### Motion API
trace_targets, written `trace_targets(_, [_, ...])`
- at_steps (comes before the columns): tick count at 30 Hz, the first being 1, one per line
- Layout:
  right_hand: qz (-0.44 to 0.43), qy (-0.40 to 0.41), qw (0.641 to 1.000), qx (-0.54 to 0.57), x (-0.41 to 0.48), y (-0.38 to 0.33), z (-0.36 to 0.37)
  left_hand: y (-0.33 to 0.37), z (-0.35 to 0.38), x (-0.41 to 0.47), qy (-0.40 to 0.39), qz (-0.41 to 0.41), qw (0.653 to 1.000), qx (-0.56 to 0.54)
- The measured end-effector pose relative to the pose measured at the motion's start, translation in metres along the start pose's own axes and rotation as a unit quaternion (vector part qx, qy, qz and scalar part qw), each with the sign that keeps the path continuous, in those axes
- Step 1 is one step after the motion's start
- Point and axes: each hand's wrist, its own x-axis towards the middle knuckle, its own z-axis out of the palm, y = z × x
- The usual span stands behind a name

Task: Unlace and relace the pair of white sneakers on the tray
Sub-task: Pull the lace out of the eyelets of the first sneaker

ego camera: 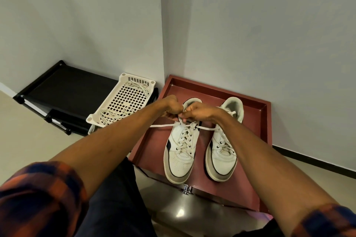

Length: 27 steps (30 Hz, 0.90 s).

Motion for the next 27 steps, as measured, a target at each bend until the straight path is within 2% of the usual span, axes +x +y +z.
trace_targets(2, [-0.007,-0.005,1.000,0.024,-0.002,0.001,-0.002,0.000,0.000,0.000,0.011,-0.002,1.000,0.004])
trace_targets(5, [-0.037,0.028,0.983,0.177,-0.009,0.023,-0.010,-0.001,0.000,0.003,0.030,-0.003,1.000,0.006])
trace_targets(8, [-0.036,0.049,0.964,0.259,-0.013,0.037,-0.014,0.002,0.001,0.006,0.043,0.000,0.999,0.021])
trace_targets(10, [-0.037,0.075,0.973,0.215,-0.012,0.033,-0.013,0.005,0.002,0.005,0.044,0.004,0.998,0.035])
trace_targets(13, [-0.040,0.071,0.997,0.011,-0.010,0.015,-0.012,0.011,0.005,0.008,0.041,0.013,0.998,0.045])
trace_targets(15, [-0.048,0.065,0.997,-0.013,-0.010,0.013,-0.016,0.011,0.006,0.011,0.048,0.018,0.997,0.060])
trace_targets(17, [-0.049,0.083,0.995,0.042,-0.016,0.017,-0.021,0.009,0.006,0.014,0.058,0.016,0.996,0.068])
trace_targets(19, [-0.049,0.104,0.983,0.145,-0.024,0.029,-0.025,0.008,0.004,0.016,0.069,0.013,0.995,0.064])
trace_targets(22, [-0.026,0.083,0.961,0.264,-0.034,0.038,-0.024,0.009,0.003,0.012,0.088,0.010,0.995,0.053])
trace_targets(24, [0.008,0.050,0.978,0.205,-0.034,0.037,-0.022,0.012,0.005,0.010,0.093,0.016,0.994,0.052])
trace_targets(27, [0.011,0.048,0.999,-0.003,-0.029,0.025,-0.017,0.015,0.004,0.009,0.094,0.015,0.994,0.055])
